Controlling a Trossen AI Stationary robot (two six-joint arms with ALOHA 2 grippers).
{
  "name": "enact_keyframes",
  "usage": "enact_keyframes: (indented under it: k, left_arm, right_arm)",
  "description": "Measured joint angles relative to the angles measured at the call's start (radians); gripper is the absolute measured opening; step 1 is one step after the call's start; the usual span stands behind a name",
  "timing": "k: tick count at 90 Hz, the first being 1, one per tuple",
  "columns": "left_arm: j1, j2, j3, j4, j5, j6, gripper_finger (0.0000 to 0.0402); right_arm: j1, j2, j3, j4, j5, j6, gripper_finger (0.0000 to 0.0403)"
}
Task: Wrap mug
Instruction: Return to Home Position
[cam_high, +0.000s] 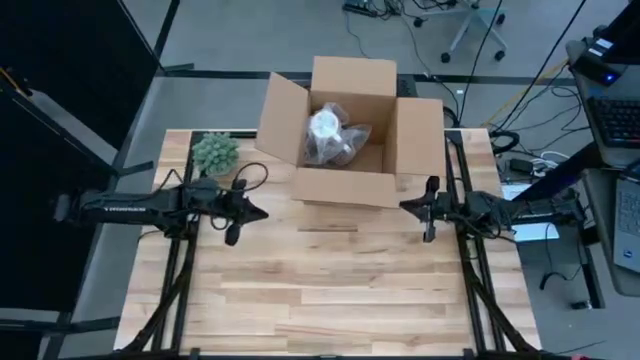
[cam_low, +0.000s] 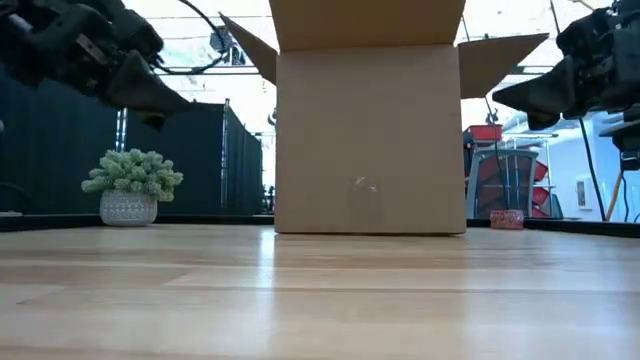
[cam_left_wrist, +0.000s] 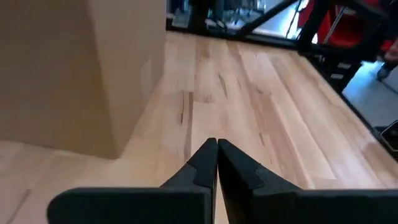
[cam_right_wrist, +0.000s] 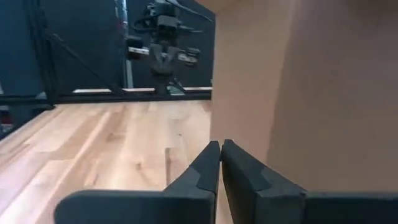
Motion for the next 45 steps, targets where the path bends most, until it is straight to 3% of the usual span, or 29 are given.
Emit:
enact_keyframes:
  k: [14,27,45]
  left_arm:
    - [0.001,-0.161,-0.049,-0.076,-0.015,-0.033,0.0]
    - [0.0,-0.294,-0.099,-0.092,-0.035,-0.066,0.0]
    - [-0.016,-0.432,-0.13,-0.169,-0.143,-0.096,0.0]
  right_arm:
    - [-0.02,-0.025,0.0,-0.017,-0.067,-0.007,0.0002]
    - [-0.023,-0.029,0.0,-0.02,-0.066,-0.009,0.0002]
    - [-0.023,-0.028,0.0,-0.021,-0.066,-0.001,0.0002]
